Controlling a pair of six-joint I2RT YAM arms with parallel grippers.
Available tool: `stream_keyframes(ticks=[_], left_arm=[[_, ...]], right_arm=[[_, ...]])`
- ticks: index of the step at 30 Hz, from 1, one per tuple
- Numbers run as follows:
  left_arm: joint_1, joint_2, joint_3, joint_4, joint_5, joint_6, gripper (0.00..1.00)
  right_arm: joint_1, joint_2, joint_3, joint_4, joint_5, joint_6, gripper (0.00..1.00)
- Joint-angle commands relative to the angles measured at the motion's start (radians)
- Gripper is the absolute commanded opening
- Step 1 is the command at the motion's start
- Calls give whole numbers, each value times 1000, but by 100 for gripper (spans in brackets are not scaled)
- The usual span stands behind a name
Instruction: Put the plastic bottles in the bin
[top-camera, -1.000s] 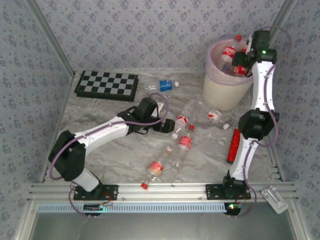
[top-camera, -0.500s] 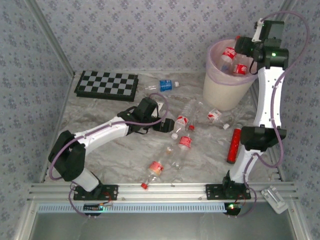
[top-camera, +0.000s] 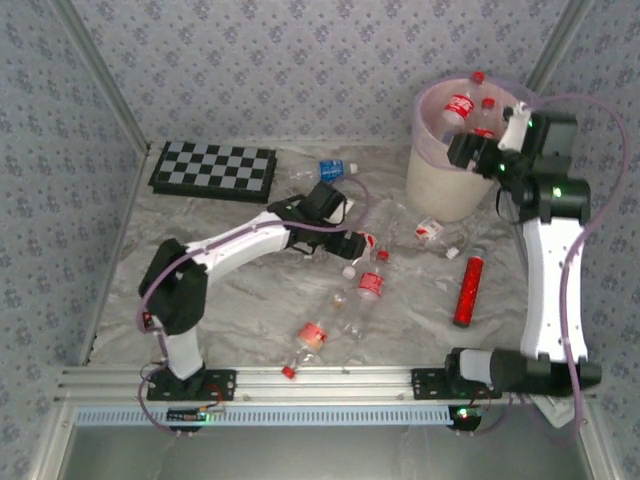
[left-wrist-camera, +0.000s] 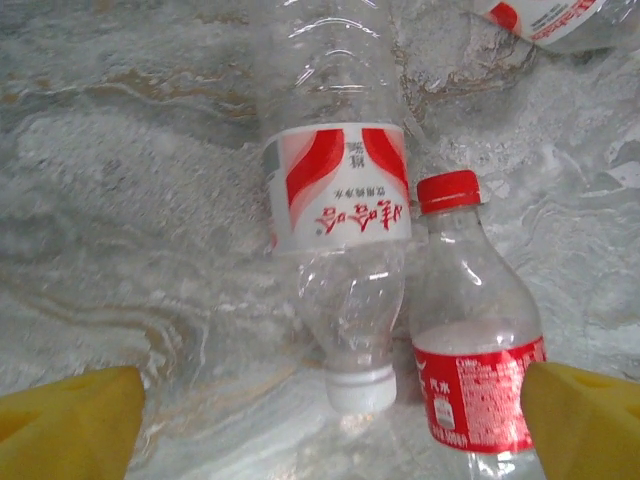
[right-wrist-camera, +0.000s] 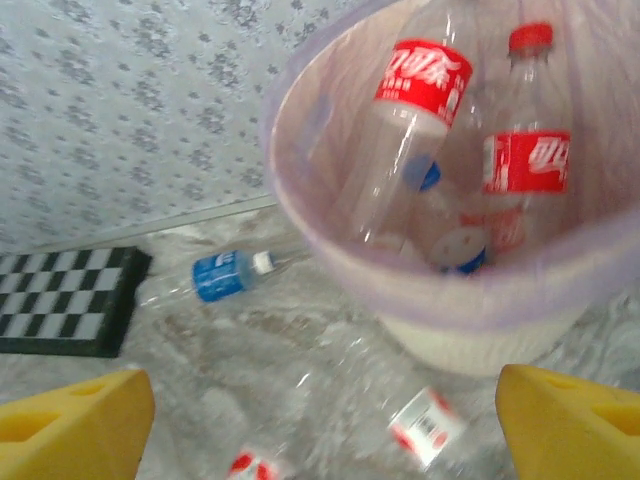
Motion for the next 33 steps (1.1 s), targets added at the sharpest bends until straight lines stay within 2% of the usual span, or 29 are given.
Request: stream_keyframes(ticks=[1, 4, 9, 11, 14, 16, 20, 24, 28, 33], left_arm=[[-18, 90, 105, -54, 6, 68, 99], [-31, 178, 195, -89, -12, 71, 100], [-66, 283, 255, -119, -78, 91, 99], [-66, 317, 282, -148, -110, 91, 90], [-62, 346, 309, -148, -99, 95, 87], [-60, 363, 325, -153, -108, 94, 81], [-52, 362, 313, -133, -134, 75, 65], [-30, 329, 320, -130, -140, 66, 59], [-2, 242, 286, -114, -149, 69, 55], [40, 41, 121, -12, -132, 43, 49]], right_arm=[[-22, -97, -104, -32, -56, 49, 97], [-60, -178, -164, -76, -91, 60, 100], [-123, -213, -222, -55, -307, 92, 100], [-127, -222, -232, -77, -326, 80, 100], [-134, -254, -264, -59, -343, 107, 100], [-137, -255, -257, -85, -353, 95, 100], [-145, -238, -232, -122, -363, 68, 99], [-145, -239, -253, -97, -373, 79, 98], [-137, -255, -332, 6, -448, 148, 96], [-123, -253, -399, 94, -525, 199, 90]])
